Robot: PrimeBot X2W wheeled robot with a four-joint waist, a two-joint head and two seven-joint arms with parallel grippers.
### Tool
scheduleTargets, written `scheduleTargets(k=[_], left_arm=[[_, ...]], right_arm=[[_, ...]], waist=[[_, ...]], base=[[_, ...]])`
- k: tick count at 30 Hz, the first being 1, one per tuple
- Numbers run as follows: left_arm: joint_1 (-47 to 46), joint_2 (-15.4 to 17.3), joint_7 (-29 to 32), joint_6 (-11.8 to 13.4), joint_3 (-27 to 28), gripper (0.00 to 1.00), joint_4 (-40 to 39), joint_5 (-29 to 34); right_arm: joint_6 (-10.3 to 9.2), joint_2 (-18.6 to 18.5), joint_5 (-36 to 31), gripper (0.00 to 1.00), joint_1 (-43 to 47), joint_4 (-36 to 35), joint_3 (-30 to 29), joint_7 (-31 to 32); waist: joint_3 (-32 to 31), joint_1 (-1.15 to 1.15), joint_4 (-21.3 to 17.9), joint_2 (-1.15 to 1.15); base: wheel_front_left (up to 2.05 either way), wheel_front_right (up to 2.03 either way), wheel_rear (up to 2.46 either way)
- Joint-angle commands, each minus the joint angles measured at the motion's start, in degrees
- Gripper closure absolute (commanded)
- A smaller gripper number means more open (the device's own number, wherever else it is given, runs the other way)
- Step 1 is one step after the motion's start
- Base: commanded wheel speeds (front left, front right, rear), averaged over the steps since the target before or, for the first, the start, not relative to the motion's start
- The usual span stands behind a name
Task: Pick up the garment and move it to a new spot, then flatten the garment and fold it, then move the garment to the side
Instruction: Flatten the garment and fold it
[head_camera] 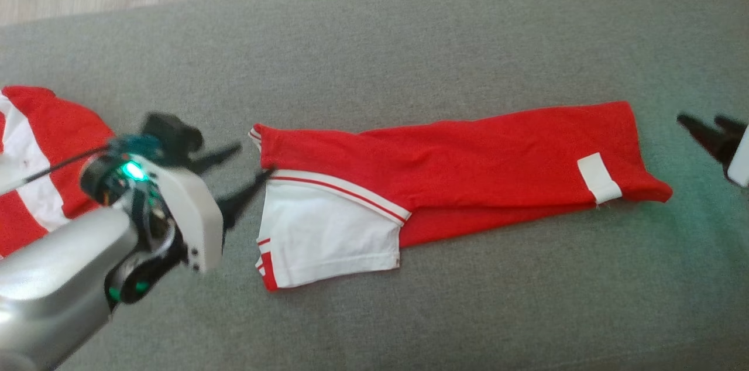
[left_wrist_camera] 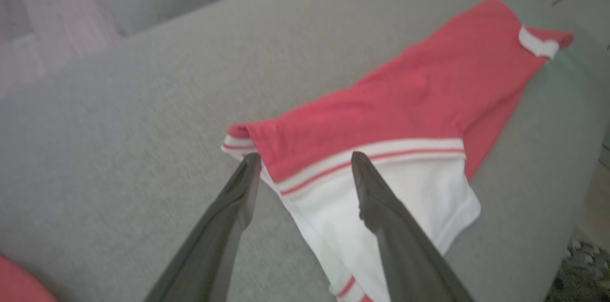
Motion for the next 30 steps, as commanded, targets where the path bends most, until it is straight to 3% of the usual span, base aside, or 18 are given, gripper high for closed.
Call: scheduleTargets(k=[1,11,15,18,21,22,30], left_arm=[[-0.9,1.0,-3.5,1.5,4.6,0.0,0.3,0.5],[3.5,-4.5,-26.8,10.8,13.9,0.0,5.8,2.2],[6.7,-7.0,-29.6,13.5,19.9,0.0,6.2,2.7],[10.7,-10.0,-29.8,14.7,28.4,0.0,3.7,6.8],[17.0,-13.9,-29.8,14.6,35.6,0.0,1.6,12.6],[17.0,-13.9,-29.8,14.6,35.6,0.0,1.6,12.6],[31.6,-27.1,-29.8,7.9,48.7,0.0,-1.1,26.5]], right_arm=[[0.39,-1.2,0.4,0.0,-0.5,-1.4,-1.5,-2.7],[0.39,0.4,-5.5,0.0,0.2,-6.5,-4.6,-21.3],[0.39,2.6,-8.7,0.0,1.6,-6.0,-6.1,-30.2],[0.39,4.7,-11.8,0.0,2.8,-5.1,-7.7,-33.6],[0.39,7.7,-15.4,0.0,4.6,-4.3,-11.0,-34.7],[0.39,7.7,-15.4,0.0,4.6,-4.3,-11.0,-34.7],[0.39,19.9,-36.7,0.0,16.9,-10.1,-33.5,-34.9]], waist=[[-0.6,0.0,-0.2,0.0],[-2.4,0.0,-0.3,0.0],[-3.0,0.0,0.1,0.0],[-3.2,0.0,0.5,0.0],[-3.4,0.0,0.7,0.0],[-3.4,0.0,0.7,0.0],[-3.9,0.0,1.1,0.0]], base=[[0.0,0.0,0.0],[0.0,0.0,0.0],[0.0,0.0,0.0],[0.0,0.0,0.0],[0.0,0.0,0.0],[0.0,0.0,0.0],[0.0,0.0,0.0]])
